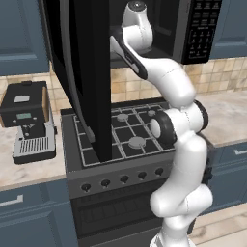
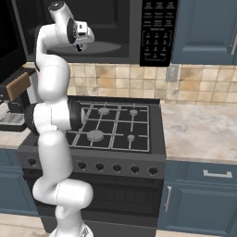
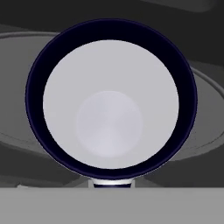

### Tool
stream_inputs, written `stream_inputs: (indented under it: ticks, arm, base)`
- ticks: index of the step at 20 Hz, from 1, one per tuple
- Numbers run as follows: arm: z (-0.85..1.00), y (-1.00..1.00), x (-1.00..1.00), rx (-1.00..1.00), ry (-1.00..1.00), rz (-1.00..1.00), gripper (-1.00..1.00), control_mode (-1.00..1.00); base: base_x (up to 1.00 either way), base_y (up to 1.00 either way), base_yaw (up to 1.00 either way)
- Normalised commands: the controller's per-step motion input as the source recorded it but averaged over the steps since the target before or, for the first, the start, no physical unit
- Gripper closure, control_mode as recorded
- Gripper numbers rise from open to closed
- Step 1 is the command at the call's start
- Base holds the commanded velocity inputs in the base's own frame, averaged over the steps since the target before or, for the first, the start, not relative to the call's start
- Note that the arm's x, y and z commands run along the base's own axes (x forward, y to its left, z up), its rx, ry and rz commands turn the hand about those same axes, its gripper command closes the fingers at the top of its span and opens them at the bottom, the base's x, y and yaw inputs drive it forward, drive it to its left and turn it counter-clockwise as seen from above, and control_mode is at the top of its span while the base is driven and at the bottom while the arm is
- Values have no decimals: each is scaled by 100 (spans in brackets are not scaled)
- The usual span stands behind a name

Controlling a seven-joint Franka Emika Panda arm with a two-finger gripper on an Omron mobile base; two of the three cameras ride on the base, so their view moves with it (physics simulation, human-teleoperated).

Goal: Pick the mug from the counter and place it inside the microwave. Then close the microwave.

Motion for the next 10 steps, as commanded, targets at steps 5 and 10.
stream_inputs:
  ticks: [5,10]
  arm:
    - [0,11,40,0,2,-2,100,-100]
    - [0,13,28,0,1,0,100,-100]
  base:
    - [0,0,0]
    - [0,0,0]
